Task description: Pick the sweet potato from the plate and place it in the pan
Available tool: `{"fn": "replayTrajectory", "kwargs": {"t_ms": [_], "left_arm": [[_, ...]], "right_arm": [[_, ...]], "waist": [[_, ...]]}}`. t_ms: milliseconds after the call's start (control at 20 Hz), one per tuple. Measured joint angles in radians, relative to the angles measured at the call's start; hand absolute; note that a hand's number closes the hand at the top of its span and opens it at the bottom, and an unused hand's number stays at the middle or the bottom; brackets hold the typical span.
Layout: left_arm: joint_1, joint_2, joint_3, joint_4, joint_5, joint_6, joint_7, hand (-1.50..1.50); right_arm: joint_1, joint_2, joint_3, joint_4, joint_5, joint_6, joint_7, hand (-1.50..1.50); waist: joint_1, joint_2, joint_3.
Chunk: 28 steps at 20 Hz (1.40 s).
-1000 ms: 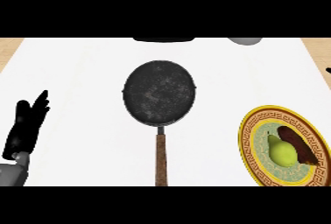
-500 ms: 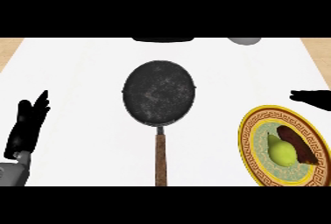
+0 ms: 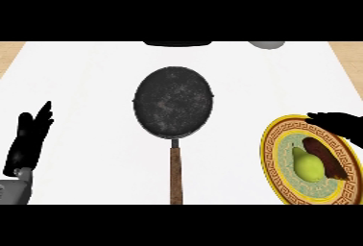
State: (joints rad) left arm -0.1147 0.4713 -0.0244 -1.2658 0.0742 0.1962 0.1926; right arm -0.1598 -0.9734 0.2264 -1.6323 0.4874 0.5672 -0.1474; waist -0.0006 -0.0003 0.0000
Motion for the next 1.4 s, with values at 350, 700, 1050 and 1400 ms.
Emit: {"fn": "replayTrajectory", "kwargs": {"t_ms": [350,700,1050,1400], "left_arm": [[0.016,-0.015,0.033,-0.041,-0.028,-0.021,0.027,0.0],[0.026,-0.032,0.065,-0.074,-0.056,-0.049,0.05,0.0],[0.014,-0.061,0.095,-0.072,-0.09,-0.073,0.061,0.0],[0.01,-0.086,0.122,-0.06,-0.121,-0.089,0.044,0.0]], "right_arm": [[0.002,0.05,-0.02,0.068,0.15,0.001,-0.064,-1.5],[0.009,0.113,-0.044,0.115,0.256,0.004,-0.131,-1.5],[0.016,0.193,-0.069,0.146,0.351,0.0,-0.164,-1.5],[-0.01,0.266,-0.069,0.243,0.46,-0.025,-0.186,-1.5]], "waist": [[0.002,0.0,0.0],[0.002,0.0,0.0],[0.002,0.0,0.0],[0.003,0.001,0.0]]}}
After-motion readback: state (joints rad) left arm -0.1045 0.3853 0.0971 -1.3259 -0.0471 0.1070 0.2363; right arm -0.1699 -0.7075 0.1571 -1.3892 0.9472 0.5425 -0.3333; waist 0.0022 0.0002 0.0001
